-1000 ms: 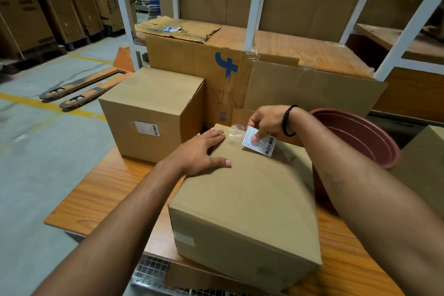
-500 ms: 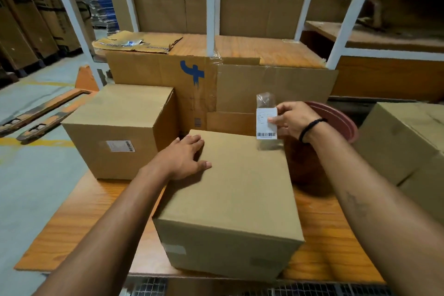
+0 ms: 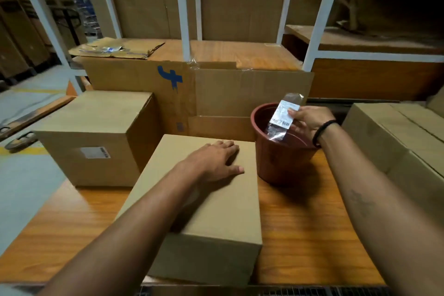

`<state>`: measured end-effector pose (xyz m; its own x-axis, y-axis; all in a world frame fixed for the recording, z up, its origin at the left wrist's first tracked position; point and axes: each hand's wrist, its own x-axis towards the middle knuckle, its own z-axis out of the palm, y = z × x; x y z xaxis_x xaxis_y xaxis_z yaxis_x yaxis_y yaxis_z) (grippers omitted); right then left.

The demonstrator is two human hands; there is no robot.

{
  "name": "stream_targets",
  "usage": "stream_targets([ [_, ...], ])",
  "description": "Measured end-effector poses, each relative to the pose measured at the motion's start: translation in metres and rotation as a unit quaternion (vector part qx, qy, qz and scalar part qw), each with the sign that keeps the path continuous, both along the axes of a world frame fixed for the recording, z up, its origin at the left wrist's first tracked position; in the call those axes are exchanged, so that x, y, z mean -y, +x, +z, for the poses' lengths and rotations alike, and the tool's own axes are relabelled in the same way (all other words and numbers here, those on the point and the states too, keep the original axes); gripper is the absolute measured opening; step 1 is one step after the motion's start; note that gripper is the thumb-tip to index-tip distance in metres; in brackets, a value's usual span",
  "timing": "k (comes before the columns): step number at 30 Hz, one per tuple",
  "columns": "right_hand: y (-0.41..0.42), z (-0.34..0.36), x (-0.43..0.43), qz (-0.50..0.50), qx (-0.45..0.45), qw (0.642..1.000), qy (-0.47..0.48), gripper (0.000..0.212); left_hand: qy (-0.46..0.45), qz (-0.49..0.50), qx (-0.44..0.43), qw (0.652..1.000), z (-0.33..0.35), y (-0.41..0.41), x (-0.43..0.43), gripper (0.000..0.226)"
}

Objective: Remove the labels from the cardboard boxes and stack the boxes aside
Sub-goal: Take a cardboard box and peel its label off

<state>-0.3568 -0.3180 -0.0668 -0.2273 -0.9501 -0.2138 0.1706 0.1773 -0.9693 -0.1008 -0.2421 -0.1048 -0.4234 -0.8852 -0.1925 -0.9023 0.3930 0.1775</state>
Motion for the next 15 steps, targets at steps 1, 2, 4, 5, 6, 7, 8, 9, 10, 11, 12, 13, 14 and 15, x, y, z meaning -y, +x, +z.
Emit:
stream_targets([
  [1, -0.005, -0.002, 0.005, 0.002, 0.002, 1.000, 0.004, 0.013, 0.002, 0.001, 0.008, 1.000, -0.004, -0.001, 0.002, 0.077],
  [2, -0.010, -0.004, 0.010, 0.009, 0.009, 1.000, 0.011, 0.015, 0.007, 0.004, 0.011, 1.000, -0.007, -0.001, 0.003, 0.077],
  [4, -0.020, -0.011, 0.022, 0.029, 0.003, 0.999, 0.027, 0.015, 0.021, 0.013, 0.011, 1.000, -0.011, -0.001, 0.004, 0.076],
  [5, -0.025, -0.016, 0.030, 0.039, -0.008, 0.999, 0.036, 0.015, 0.027, 0.017, 0.009, 0.999, -0.011, 0.000, 0.004, 0.076],
  [6, -0.028, -0.021, 0.037, 0.041, -0.016, 0.998, 0.048, 0.015, 0.032, 0.020, 0.005, 0.999, -0.011, 0.000, 0.005, 0.076],
  [7, -0.031, -0.025, 0.043, 0.040, -0.025, 0.997, 0.062, 0.014, 0.036, 0.023, 0.000, 0.999, -0.010, -0.001, 0.005, 0.075],
  [8, -0.033, -0.030, 0.051, 0.035, -0.039, 0.996, 0.077, 0.011, 0.040, 0.026, -0.006, 0.999, -0.009, -0.001, 0.005, 0.074],
  [9, -0.034, -0.035, 0.056, 0.033, -0.061, 0.994, 0.089, 0.011, 0.044, 0.032, -0.013, 0.998, -0.007, -0.003, 0.004, 0.073],
  [10, -0.036, -0.040, 0.061, 0.033, -0.072, 0.992, 0.100, 0.013, 0.047, 0.040, -0.023, 0.998, -0.006, -0.004, 0.003, 0.072],
  [11, -0.037, -0.044, 0.065, 0.041, -0.093, 0.989, 0.107, 0.011, 0.050, 0.050, -0.032, 0.997, -0.005, -0.005, 0.002, 0.071],
  [12, -0.038, -0.047, 0.068, 0.052, -0.130, 0.984, 0.107, 0.011, 0.051, 0.059, -0.041, 0.996, -0.004, -0.006, 0.001, 0.070],
  [13, -0.039, -0.049, 0.069, 0.069, -0.160, 0.978, 0.113, 0.014, 0.050, 0.067, -0.049, 0.995, -0.005, -0.007, 0.001, 0.070],
  [14, -0.039, -0.050, 0.072, 0.075, -0.173, 0.974, 0.123, 0.013, 0.048, 0.072, -0.057, 0.995, -0.005, -0.007, 0.001, 0.070],
  [15, -0.038, -0.052, 0.073, 0.071, -0.178, 0.974, 0.124, 0.009, 0.048, 0.078, -0.065, 0.994, -0.006, -0.007, 0.001, 0.069],
])
